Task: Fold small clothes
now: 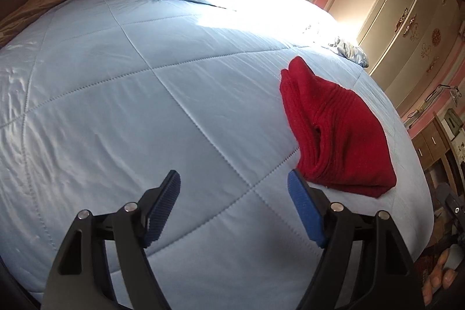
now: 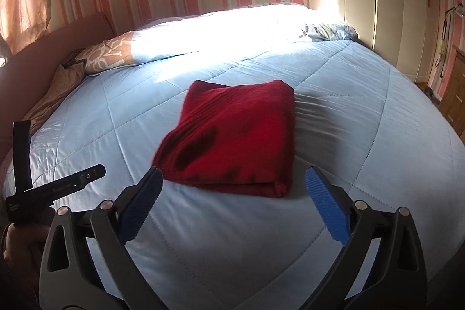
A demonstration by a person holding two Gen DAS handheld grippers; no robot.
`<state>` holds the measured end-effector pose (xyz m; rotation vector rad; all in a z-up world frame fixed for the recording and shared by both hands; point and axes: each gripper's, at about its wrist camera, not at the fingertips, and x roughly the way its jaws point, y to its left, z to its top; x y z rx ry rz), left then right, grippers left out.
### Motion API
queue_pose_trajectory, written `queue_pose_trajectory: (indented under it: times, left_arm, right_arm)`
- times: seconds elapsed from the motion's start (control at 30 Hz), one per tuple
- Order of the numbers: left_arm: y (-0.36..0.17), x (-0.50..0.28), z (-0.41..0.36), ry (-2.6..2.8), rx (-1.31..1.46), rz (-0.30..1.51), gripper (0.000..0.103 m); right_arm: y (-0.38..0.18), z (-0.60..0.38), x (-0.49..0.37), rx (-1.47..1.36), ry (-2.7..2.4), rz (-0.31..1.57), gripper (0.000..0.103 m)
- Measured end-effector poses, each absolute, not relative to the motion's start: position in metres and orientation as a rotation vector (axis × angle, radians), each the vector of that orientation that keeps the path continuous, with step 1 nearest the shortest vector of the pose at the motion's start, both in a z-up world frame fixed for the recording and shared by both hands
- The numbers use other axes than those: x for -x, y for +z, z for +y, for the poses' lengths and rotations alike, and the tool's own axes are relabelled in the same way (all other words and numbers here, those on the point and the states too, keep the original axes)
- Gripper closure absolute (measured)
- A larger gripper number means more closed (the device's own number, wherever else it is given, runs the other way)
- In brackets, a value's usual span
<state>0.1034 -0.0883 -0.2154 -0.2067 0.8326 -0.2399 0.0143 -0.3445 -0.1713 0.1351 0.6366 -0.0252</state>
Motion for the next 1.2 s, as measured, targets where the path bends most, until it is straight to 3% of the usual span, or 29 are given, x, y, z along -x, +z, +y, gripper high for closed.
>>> queue_pose_trajectory:
  times: [0.2, 0.23, 0.27, 0.33, 0.67, 1.2]
  left_arm:
    - [-0.162, -0.039, -0.036, -0.175, 0.091, 0.713, 0.017]
    - [-0.154, -0.027, -0.033, -0.173, 0.076, 0.691, 0.014]
    - [-0.147, -0.016, -0.032, -0.175, 0.060, 0.673, 0.005]
    - [-0.134, 0.004, -0.030, -0.178, 0.018, 0.648, 0.002]
    - [-0.131, 0.041, -0.013, -0.050, -0.102, 0.632, 0.002]
    - [-0.097, 0.044, 0.018, -0.016, 0.007, 0.656, 0.002]
  right_arm:
    - [-0.128, -0.259, 0.024, 0.015, 0.007, 0.575, 0.003]
    - [-0.123, -0.248, 0.030, 0.031, -0.002, 0.568, 0.003]
    - [-0.119, -0.238, 0.035, 0.037, 0.002, 0.565, 0.003]
    - [-0.114, -0.225, 0.044, 0.041, -0.006, 0.563, 0.003]
    - [-0.118, -0.202, 0.066, 0.052, -0.074, 0.598, 0.003]
    - [-0.093, -0.208, 0.074, 0.009, -0.098, 0.678, 0.003]
